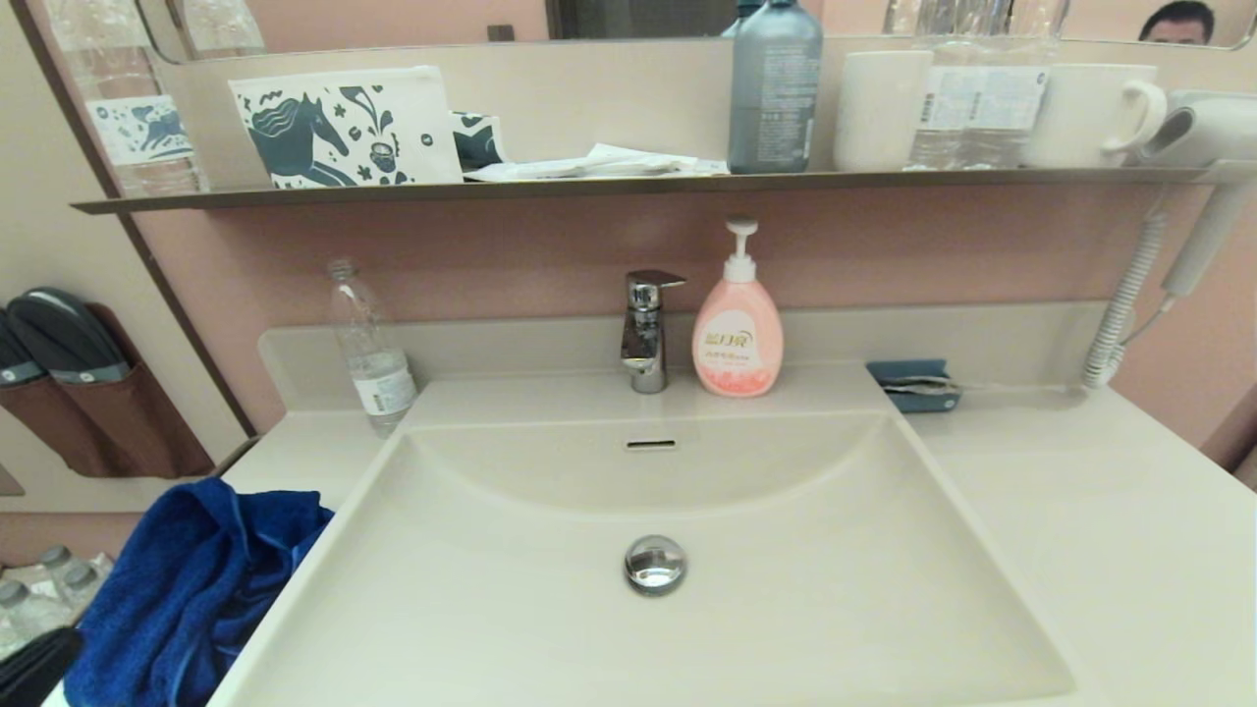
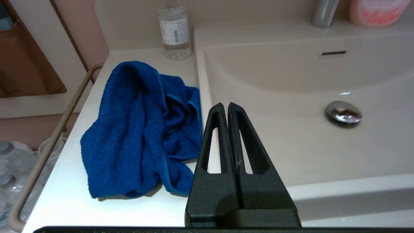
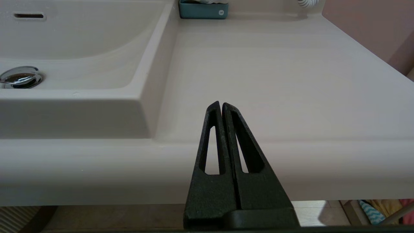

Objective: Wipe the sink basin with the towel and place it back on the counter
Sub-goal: Pick up the cloth

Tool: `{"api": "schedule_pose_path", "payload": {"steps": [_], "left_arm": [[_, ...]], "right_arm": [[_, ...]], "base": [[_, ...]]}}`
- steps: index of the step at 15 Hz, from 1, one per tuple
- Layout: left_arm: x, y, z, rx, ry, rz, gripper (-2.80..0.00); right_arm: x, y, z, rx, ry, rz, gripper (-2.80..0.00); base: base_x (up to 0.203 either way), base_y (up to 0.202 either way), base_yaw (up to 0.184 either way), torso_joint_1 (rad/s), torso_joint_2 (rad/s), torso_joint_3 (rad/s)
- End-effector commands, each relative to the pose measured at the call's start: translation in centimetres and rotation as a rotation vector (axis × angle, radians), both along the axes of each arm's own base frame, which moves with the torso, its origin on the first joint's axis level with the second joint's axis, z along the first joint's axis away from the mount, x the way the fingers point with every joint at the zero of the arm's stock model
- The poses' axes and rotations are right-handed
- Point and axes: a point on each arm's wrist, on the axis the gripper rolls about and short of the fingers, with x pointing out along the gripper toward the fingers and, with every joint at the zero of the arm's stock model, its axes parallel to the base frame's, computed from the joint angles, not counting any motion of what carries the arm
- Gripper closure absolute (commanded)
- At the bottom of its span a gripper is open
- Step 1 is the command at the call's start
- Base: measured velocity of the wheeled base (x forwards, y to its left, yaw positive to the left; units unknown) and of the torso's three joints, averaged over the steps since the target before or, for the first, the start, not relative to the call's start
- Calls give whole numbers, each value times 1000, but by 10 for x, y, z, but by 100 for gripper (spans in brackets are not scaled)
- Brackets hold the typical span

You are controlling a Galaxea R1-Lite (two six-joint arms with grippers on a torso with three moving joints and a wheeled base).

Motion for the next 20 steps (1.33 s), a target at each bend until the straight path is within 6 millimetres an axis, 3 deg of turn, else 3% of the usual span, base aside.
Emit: {"api": "schedule_pose_path", "payload": {"steps": [1,7,8,16,20], "left_arm": [[30,1,1,28,158,35,0],[80,14,0,90,381,157,0],[85,17,-2,108,408,167,-280],[113,37,-5,105,497,255,-280],[138,68,-3,30,541,274,-280]], "right_arm": [[0,0,0,-1,0,1,0],[0,0,0,-1,0,1,0],[0,0,0,-1,0,1,0],[0,0,0,-1,0,1,0],[0,0,0,-1,0,1,0]], "base": [[0,0,0,0,0,0],[0,0,0,0,0,0],[0,0,0,0,0,0],[0,0,0,0,0,0],[0,0,0,0,0,0]]}}
